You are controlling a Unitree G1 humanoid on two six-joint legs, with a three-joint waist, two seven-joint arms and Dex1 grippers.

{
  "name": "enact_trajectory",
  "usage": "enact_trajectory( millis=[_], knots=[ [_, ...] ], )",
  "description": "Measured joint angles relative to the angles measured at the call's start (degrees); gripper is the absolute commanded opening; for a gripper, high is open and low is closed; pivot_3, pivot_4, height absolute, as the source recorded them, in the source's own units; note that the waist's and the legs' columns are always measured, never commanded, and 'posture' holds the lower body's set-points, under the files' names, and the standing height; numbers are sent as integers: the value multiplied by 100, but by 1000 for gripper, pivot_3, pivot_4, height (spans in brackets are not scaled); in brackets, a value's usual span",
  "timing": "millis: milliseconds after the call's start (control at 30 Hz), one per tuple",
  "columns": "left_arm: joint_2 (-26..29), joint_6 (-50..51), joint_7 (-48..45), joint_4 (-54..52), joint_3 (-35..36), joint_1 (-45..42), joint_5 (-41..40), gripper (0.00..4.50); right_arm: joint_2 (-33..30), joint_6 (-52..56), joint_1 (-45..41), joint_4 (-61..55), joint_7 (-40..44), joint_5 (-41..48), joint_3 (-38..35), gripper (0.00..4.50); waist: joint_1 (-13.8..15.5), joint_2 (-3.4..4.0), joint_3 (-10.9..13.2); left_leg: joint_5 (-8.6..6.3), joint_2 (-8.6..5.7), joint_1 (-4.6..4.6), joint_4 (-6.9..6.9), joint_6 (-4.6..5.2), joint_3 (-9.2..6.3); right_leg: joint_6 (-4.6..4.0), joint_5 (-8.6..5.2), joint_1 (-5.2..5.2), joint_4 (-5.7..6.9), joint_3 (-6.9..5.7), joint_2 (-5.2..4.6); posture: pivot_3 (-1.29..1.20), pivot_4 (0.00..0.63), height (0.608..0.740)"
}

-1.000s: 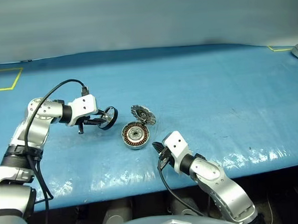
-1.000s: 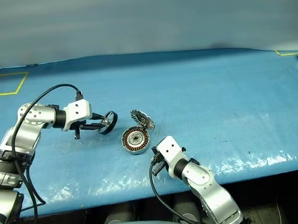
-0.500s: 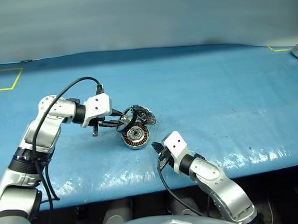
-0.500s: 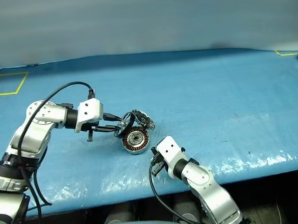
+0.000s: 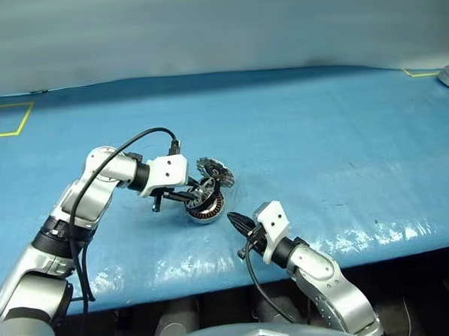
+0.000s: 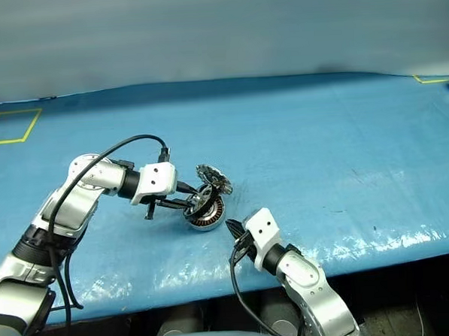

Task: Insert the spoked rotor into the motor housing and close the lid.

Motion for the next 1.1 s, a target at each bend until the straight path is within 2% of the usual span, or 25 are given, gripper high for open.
enact_trajectory(
  millis=[1033, 1100],
  knots=[
    [13, -199, -254, 118, -252, -256, 555, 905, 100, -329, -53, 444, 15, -146, -53, 0, 4, 0, 0, 0, -1, 0, 0, 0, 0, -1, 0, 1, 2, 5, 3, 0, 150, 740],
    [-27, -197, -263, 126, -303, -256, 555, 1619, 108, -329, -53, 444, 9, -155, -52, 0, 4, 0, 0, 0, -1, 0, 0, 0, 0, 0, 0, 1, 2, 5, 3, 0, 150, 740]
  ],
)
